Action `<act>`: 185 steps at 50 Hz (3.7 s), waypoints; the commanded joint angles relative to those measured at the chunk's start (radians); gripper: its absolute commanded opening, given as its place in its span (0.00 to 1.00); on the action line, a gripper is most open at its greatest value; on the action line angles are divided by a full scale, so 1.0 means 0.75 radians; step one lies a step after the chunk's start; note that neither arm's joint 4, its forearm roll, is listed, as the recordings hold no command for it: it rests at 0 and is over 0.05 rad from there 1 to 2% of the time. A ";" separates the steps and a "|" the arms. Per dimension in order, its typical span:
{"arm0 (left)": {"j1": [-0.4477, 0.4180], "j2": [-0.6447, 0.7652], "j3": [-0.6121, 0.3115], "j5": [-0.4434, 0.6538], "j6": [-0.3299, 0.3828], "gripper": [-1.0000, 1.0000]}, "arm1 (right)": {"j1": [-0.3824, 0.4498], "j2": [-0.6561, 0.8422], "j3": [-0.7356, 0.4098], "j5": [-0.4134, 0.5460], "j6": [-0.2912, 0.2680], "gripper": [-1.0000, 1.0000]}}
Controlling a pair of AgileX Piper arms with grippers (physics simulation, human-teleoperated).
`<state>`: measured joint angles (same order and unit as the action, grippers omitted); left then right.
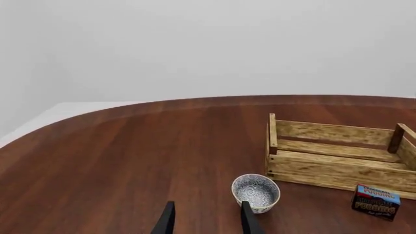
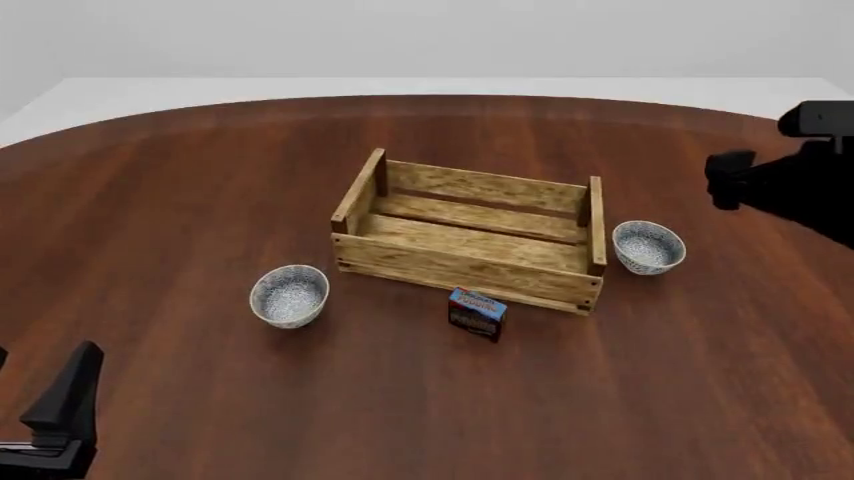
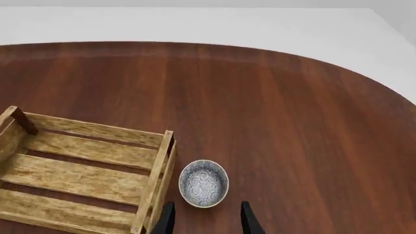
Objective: Stack the right bowl on the left bowl and place them in the tray.
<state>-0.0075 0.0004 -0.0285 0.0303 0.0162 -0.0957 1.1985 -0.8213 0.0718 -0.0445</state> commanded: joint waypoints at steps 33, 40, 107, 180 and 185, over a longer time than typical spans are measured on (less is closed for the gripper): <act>-0.030 0.000 -0.061 0.047 -0.035 1.00 | -0.099 0.585 -0.286 -0.018 -0.005 1.00; -0.027 0.000 -0.062 0.046 -0.029 1.00 | -0.107 0.661 -0.286 -0.052 0.006 1.00; -0.032 0.000 -0.042 0.025 -0.027 1.00 | -0.123 1.140 -0.306 -0.277 0.072 1.00; -0.055 0.000 -0.151 0.095 0.010 1.00 | 0.011 -0.030 0.056 -0.090 0.176 0.00; -0.061 0.000 -0.169 0.106 0.019 1.00 | 0.065 -0.118 0.083 -0.064 0.178 0.00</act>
<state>-0.0466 0.0001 -0.1311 0.0936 0.0183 -0.1118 1.2795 -0.7957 -0.0230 0.0722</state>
